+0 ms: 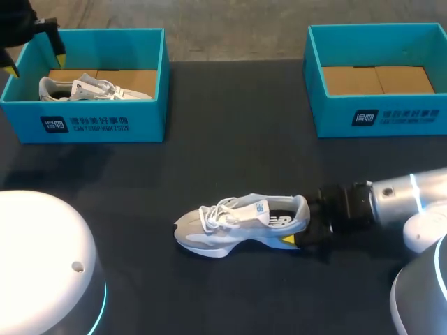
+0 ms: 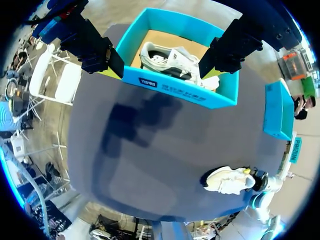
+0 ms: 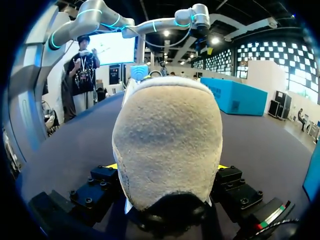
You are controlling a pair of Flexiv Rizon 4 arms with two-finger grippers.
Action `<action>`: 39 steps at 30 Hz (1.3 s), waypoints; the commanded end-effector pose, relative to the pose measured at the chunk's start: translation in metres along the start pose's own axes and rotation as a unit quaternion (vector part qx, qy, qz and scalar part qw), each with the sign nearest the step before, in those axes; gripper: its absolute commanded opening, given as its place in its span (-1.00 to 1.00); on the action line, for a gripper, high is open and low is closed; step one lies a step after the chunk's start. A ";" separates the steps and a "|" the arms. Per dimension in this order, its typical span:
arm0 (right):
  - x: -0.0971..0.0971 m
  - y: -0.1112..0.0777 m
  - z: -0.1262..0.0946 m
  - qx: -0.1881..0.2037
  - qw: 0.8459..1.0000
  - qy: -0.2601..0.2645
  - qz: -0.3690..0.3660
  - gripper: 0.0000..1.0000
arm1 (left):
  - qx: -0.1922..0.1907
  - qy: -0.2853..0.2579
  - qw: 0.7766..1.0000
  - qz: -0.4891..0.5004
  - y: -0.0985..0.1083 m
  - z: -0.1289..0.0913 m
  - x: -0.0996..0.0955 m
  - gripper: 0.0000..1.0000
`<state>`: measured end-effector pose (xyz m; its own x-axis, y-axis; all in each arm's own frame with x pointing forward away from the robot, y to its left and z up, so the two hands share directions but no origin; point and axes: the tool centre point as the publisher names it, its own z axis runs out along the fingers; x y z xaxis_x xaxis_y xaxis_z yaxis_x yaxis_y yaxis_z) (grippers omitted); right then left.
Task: Take the shoe out of the shoebox, open the shoe tongue, remove and reinsert the insole, then place the shoe into the shoebox
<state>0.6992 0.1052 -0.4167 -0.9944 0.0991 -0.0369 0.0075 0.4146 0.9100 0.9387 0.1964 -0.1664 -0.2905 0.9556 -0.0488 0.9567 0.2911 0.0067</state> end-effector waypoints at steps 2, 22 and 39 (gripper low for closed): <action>0.004 0.001 -0.001 0.002 1.000 -0.003 0.000 -1.00 | -0.002 0.002 1.000 -0.013 -0.012 -0.006 -0.014 1.00; 0.004 0.001 -0.001 0.002 1.000 -0.003 0.000 -1.00 | 0.034 -0.001 0.994 -0.106 -0.077 0.002 -0.103 1.00; 0.004 0.001 -0.001 0.002 1.000 -0.003 0.000 -1.00 | 0.069 0.001 0.981 -0.183 -0.087 0.006 -0.124 1.00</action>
<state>0.6971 0.1050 -0.4164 -0.9939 0.1033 -0.0384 0.0081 0.4161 0.9093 0.8915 0.0519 -0.1674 -0.6149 0.7883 -0.0218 0.7818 0.6058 -0.1473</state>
